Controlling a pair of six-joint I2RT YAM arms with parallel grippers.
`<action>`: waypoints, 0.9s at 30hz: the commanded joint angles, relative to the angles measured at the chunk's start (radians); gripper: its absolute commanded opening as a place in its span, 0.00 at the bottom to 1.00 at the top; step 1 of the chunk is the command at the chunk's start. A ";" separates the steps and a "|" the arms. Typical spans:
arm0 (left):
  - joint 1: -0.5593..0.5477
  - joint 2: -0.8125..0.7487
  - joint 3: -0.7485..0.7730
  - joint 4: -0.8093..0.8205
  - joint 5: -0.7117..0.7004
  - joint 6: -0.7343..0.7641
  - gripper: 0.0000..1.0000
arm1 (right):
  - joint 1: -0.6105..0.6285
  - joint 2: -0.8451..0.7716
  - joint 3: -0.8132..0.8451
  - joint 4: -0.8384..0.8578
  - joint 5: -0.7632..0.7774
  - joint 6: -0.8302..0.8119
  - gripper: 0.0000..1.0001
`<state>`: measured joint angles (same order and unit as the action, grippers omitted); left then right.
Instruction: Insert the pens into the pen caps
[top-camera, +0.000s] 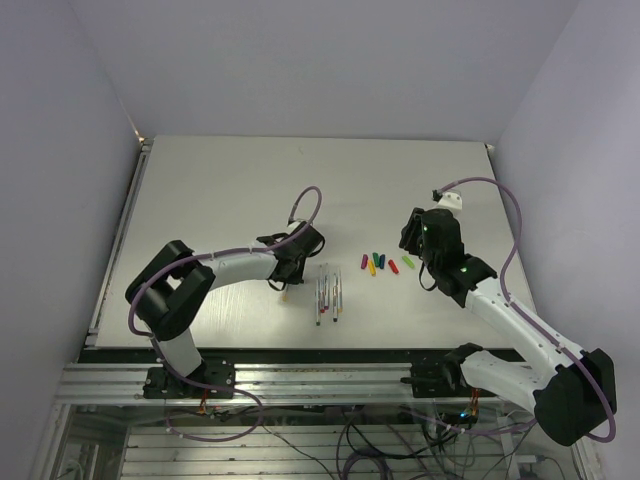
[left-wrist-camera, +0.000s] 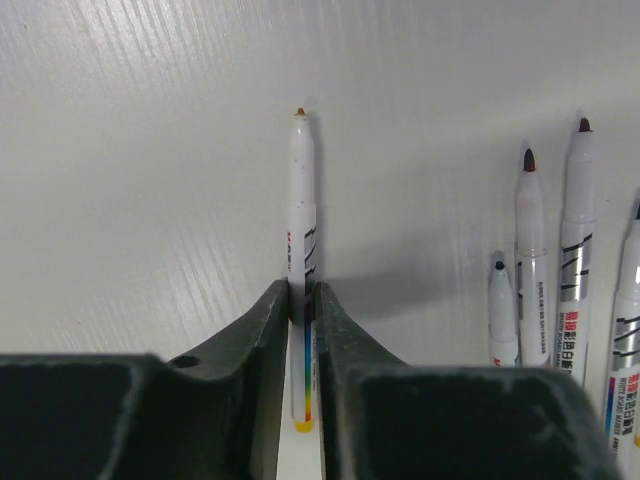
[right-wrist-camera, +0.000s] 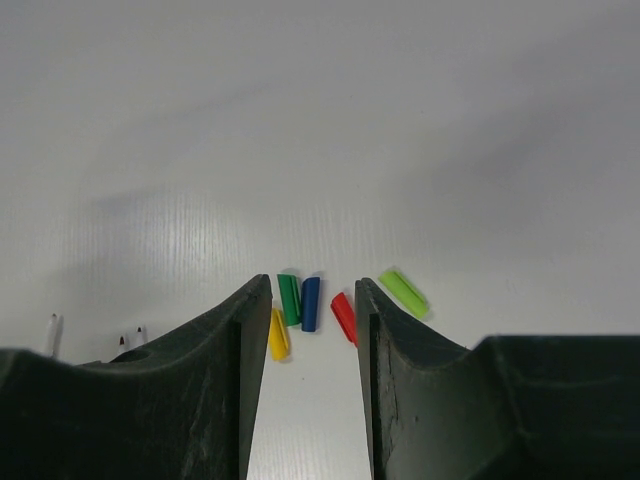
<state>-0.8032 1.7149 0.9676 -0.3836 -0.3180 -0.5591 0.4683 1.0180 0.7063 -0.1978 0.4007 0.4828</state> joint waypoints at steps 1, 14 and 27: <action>-0.008 0.033 -0.009 -0.050 0.050 -0.006 0.21 | 0.007 -0.014 -0.006 0.011 0.019 0.013 0.39; -0.008 0.046 -0.034 -0.012 0.137 0.017 0.07 | 0.007 0.029 -0.012 -0.021 0.006 0.001 0.37; -0.007 -0.111 0.062 -0.035 0.099 0.066 0.07 | 0.020 0.184 -0.028 -0.017 -0.162 -0.074 0.21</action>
<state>-0.8055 1.6577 0.9733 -0.4015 -0.2481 -0.5125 0.4778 1.1767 0.6838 -0.2230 0.3096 0.4492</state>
